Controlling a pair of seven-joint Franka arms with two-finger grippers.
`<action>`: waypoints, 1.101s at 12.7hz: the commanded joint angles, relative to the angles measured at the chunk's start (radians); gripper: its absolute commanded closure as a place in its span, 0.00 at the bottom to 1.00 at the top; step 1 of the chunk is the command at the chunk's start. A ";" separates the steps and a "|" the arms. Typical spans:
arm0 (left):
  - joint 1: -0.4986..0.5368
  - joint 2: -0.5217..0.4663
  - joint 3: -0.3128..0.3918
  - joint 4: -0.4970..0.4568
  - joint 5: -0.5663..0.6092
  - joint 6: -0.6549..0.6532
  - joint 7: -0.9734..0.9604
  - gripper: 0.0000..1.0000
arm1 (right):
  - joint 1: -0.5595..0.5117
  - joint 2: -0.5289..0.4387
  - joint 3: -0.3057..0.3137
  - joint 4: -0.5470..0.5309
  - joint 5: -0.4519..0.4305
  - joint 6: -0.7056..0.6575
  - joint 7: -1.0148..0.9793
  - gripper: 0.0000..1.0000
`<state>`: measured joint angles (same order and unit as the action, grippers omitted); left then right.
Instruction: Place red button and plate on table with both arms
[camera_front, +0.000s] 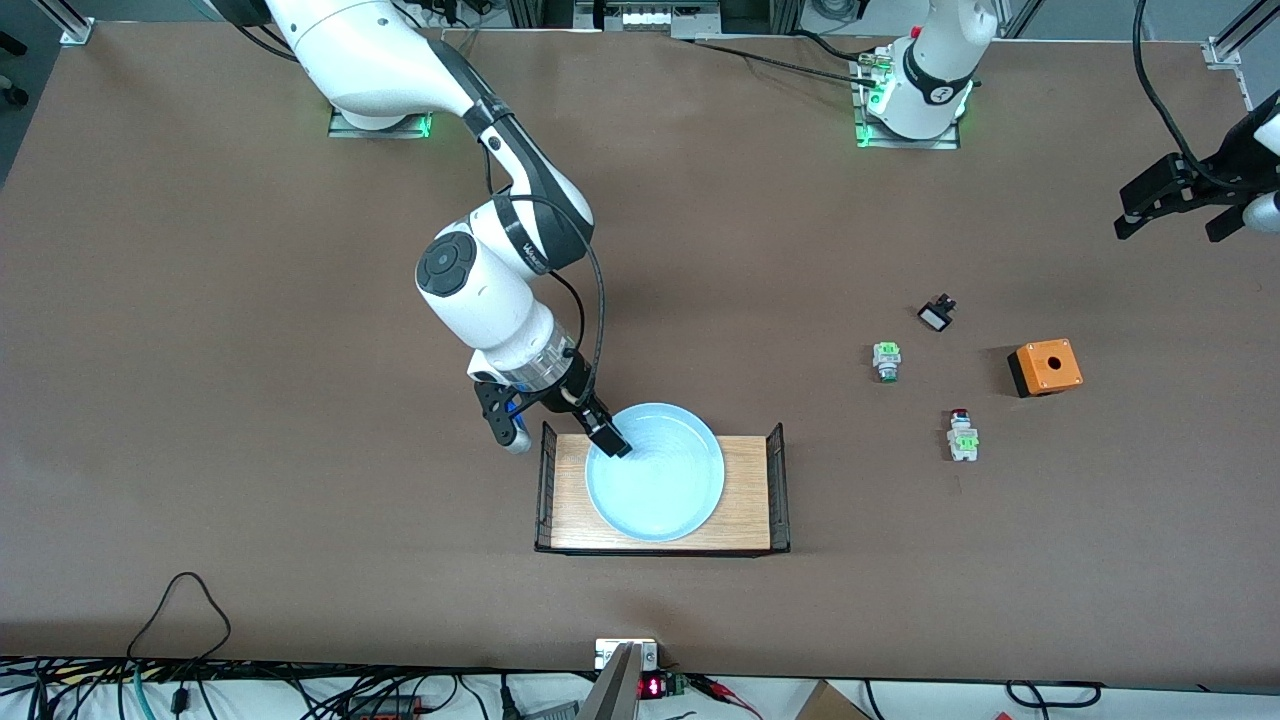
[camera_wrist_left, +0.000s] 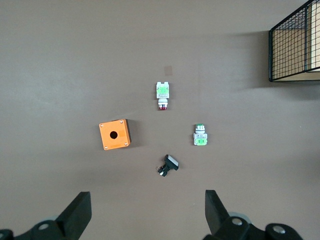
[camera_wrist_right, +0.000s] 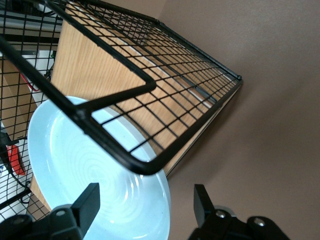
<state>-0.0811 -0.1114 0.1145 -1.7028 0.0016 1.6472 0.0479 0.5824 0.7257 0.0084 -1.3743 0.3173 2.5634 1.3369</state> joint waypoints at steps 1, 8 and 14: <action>0.023 0.012 -0.007 0.032 0.029 -0.029 0.003 0.00 | 0.008 -0.014 -0.010 -0.002 0.020 -0.025 0.008 0.29; 0.161 0.061 -0.154 0.037 0.025 0.031 0.006 0.00 | 0.005 -0.014 -0.010 -0.005 0.013 -0.025 0.007 0.44; 0.132 0.153 -0.144 0.166 0.015 0.029 0.001 0.00 | 0.005 -0.008 -0.010 -0.005 0.008 -0.026 -0.004 0.82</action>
<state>0.0602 0.0153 -0.0270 -1.5904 0.0026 1.7027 0.0487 0.5822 0.7235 0.0054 -1.3752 0.3172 2.5494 1.3380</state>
